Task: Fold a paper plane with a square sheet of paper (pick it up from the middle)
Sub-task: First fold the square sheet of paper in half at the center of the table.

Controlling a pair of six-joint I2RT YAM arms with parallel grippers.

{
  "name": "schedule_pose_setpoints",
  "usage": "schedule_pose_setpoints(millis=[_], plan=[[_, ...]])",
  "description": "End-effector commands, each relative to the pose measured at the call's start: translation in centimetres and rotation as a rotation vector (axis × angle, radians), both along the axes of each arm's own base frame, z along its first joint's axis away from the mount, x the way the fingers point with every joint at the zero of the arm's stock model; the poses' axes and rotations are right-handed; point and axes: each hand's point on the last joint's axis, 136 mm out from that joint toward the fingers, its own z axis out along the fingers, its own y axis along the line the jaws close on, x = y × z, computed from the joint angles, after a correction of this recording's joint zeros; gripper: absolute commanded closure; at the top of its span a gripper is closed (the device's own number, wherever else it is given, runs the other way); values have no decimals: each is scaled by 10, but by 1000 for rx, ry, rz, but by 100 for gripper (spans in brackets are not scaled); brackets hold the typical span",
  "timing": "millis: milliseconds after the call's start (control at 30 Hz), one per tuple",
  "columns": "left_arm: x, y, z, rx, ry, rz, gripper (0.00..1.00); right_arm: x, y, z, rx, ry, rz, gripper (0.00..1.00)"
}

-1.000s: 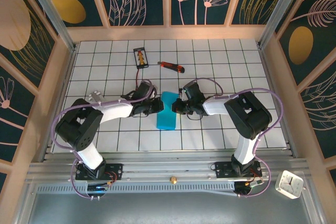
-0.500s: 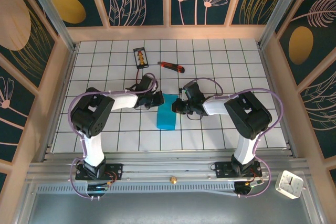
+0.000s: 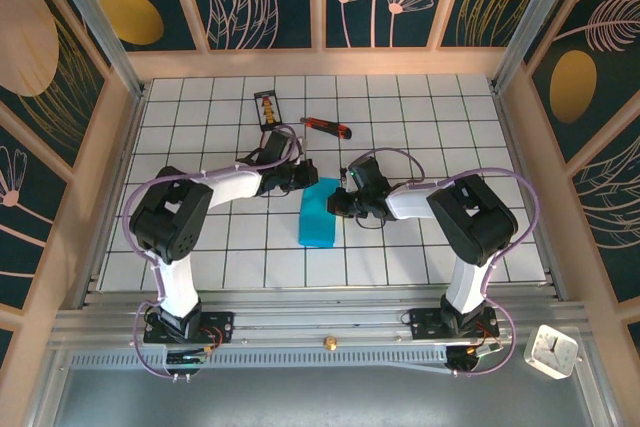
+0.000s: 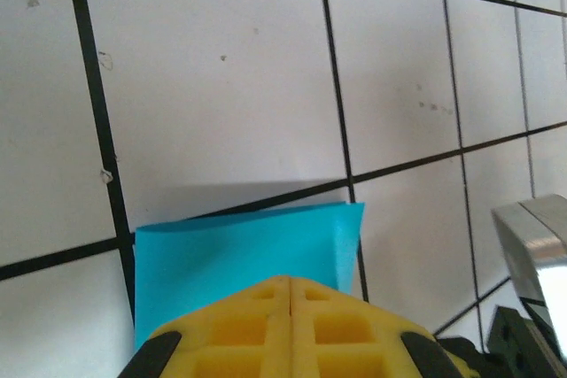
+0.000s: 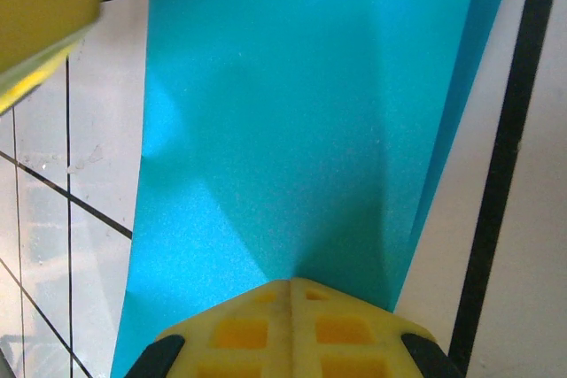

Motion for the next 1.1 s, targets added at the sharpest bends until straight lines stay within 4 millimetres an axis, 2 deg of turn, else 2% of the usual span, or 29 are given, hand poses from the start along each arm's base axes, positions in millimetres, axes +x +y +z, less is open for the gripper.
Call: schedule_pose_setpoints(millis=[0,167,333,433,500,600,667,767,867,967,1067], plan=[[3,12,-32,86,36,7,95,-38,-68,-77,-332,177,-74,100],[9,29,-56,160,47,40,96,-39,-70,-76,-336,177,-79,100],[12,40,-55,175,33,69,96,-43,-72,-77,-338,185,-81,100],[15,39,-43,163,12,67,95,-43,-73,-77,-340,187,-81,100],[14,34,-27,121,1,66,92,-43,-73,-77,-339,189,-82,100],[4,26,6,10,-21,63,87,-43,-72,-77,-337,188,-84,100],[-10,23,16,-43,-10,59,85,-43,-71,-77,-336,190,-83,100],[-41,18,6,-81,63,33,85,-41,-71,-77,-335,188,-82,100],[-58,14,-8,-81,106,6,90,-41,-71,-77,-337,187,-80,100],[-57,15,-23,-49,121,3,94,-41,-70,-78,-338,187,-76,100],[-50,31,-42,31,133,58,97,-41,-71,-78,-340,185,-77,100]])
